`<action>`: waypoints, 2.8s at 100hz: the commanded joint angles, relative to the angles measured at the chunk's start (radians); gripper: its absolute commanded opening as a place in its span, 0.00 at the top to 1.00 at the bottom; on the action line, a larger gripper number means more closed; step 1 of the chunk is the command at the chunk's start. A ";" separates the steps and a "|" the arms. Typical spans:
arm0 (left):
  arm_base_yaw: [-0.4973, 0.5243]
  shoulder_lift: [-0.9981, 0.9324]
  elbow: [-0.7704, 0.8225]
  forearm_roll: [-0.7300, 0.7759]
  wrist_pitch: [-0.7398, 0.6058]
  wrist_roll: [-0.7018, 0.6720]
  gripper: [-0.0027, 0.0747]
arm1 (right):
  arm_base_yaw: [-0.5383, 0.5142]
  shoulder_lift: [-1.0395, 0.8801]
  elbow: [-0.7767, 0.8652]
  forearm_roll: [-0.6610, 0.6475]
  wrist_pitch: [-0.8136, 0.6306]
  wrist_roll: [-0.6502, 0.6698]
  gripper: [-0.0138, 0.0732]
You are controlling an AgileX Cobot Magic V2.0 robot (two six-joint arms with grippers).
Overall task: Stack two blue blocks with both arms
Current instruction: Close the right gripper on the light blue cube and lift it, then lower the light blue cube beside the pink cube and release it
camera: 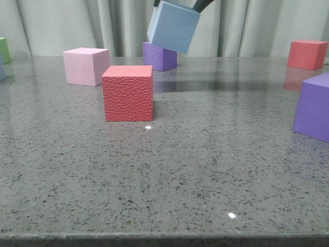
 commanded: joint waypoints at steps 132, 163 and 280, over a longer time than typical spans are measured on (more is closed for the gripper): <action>0.004 0.009 -0.037 -0.013 -0.105 -0.007 0.19 | 0.037 0.151 -0.171 -0.041 -0.058 0.153 0.36; 0.004 0.009 -0.037 -0.013 -0.105 -0.007 0.19 | 0.037 0.168 -0.171 -0.024 -0.075 0.153 0.35; 0.004 0.010 -0.045 -0.015 -0.063 -0.007 0.19 | 0.040 -0.044 -0.151 -0.123 0.035 -0.154 0.17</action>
